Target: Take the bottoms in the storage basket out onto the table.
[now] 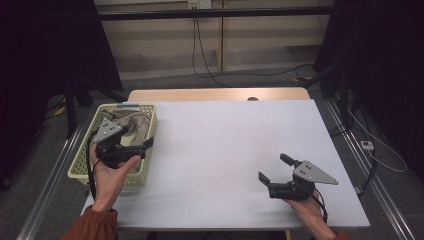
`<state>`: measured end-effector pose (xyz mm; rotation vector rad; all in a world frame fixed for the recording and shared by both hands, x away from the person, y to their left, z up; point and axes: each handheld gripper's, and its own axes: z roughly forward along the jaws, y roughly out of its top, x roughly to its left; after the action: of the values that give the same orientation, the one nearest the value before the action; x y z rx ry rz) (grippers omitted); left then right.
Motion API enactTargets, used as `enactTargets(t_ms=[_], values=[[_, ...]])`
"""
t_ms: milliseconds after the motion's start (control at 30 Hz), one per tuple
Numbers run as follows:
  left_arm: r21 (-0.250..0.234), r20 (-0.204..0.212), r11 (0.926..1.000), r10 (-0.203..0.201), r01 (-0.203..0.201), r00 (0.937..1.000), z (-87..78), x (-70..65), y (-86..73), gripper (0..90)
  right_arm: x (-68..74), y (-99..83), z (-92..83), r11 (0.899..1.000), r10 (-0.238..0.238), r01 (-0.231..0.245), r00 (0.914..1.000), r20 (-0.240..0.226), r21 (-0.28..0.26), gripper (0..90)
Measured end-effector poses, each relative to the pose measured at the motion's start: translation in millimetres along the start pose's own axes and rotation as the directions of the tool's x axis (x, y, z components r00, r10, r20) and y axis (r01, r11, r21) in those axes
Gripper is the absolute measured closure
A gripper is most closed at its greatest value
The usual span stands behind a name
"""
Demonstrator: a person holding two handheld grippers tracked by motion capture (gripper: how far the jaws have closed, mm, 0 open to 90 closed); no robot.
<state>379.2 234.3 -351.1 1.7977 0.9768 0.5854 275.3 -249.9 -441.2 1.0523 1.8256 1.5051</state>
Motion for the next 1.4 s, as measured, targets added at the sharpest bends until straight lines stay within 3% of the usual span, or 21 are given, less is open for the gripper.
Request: enactTargets(t_ms=[233, 600, 733, 800, 867, 1000, 1167, 1400], values=[[-0.012, -0.01, 0.9999, 0.002, -0.002, 0.9999, 3.6, 3.8, 8.8, 4.6, 0.0, 0.1, -0.4, 1.0, 0.0, 0.0, 1.0, 0.0, 0.0, 2.0], [0.021, -0.031, 0.9997, -0.01, 0.011, 0.9995, 13.2, 18.0, 17.1, 4.9, 0.1, -0.1, 0.1, 1.0, -0.003, 0.003, 1.0, -0.004, 0.004, 2.0], [0.021, -0.035, 0.9986, -0.047, 0.048, 0.9983, 16.8, 25.0, 18.6, 4.7, 0.0, -0.1, 0.2, 1.0, -0.002, 0.002, 1.0, -0.004, 0.004, 2.0], [0.015, -0.009, 0.9963, -0.084, 0.084, 0.9964, 16.9, 26.7, 18.8, 3.7, 0.0, -0.1, 0.0, 1.0, -0.003, 0.003, 1.0, -0.004, 0.003, 2.1], [0.022, -0.008, 0.9957, -0.09, 0.09, 0.9959, 16.8, 27.4, 19.1, 4.1, 0.0, -0.1, 0.0, 1.0, -0.003, 0.003, 1.0, -0.004, 0.003, 2.0], [0.034, -0.026, 0.9957, -0.085, 0.086, 0.996, 21.5, 29.8, 19.8, 4.8, 0.5, -0.1, 0.4, 1.0, -0.003, 0.003, 1.0, -0.006, 0.005, 2.0], [0.084, -0.036, 0.9933, -0.077, 0.08, 0.9964, 32.8, 35.0, 20.4, 4.2, 0.0, -0.2, 0.7, 1.0, 0.002, -0.002, 1.0, -0.009, 0.006, 2.0], [0.102, -0.059, 0.991, -0.081, 0.087, 0.9949, 41.6, 41.4, 20.5, 5.3, 0.3, -0.2, 0.6, 1.0, 0.001, -0.001, 0.9999, -0.012, 0.006, 2.1]])
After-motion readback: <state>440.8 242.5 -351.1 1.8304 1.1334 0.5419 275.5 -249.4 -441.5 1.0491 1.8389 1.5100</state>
